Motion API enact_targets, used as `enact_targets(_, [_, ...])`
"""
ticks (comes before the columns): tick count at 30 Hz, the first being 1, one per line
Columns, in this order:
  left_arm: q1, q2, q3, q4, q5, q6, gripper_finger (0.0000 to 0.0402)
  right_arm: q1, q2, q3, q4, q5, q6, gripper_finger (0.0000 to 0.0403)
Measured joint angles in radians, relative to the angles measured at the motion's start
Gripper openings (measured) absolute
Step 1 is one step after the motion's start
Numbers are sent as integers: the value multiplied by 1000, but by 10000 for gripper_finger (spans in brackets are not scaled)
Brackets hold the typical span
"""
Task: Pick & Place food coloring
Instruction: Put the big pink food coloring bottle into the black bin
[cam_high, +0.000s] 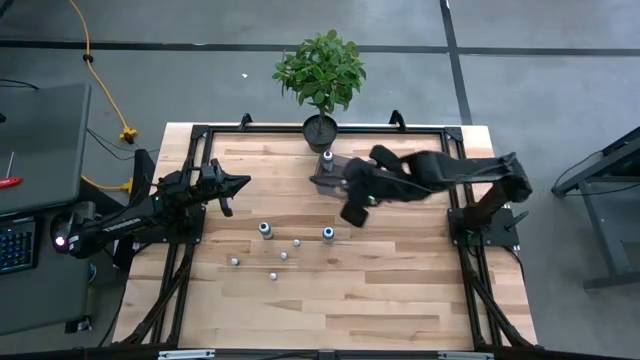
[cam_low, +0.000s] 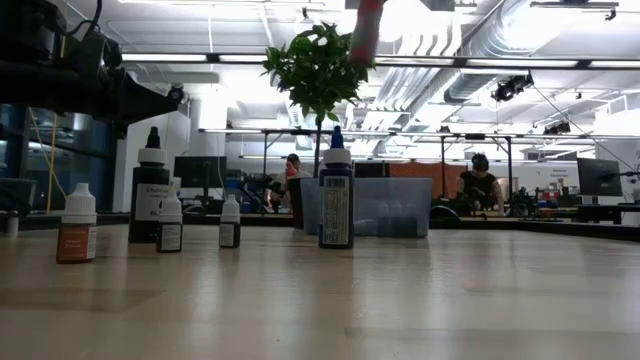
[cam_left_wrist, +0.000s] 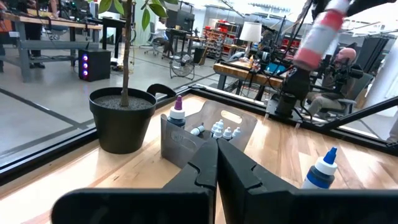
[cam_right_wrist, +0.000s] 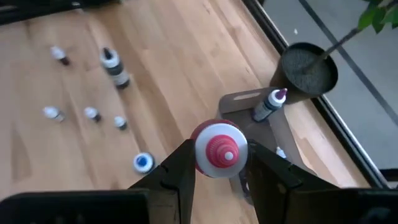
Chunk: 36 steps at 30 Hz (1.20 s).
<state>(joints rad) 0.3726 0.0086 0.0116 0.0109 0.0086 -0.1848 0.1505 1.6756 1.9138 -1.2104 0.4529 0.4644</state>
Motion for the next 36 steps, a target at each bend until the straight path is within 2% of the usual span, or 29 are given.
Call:
enact_targets(9, [0,0,0,0,0,0,0,-157,130,17,44,-59,-6,110])
enact_targets(17, [0,0,0,0,0,0,0,-251,235,17,164,-99,-23,112])
enact_targets(20, [0,0,0,0,0,0,0,-275,271,17,168,-127,-20,112])
enact_targets(36, [0,0,0,0,0,0,0,-353,383,17,185,-139,60,114])
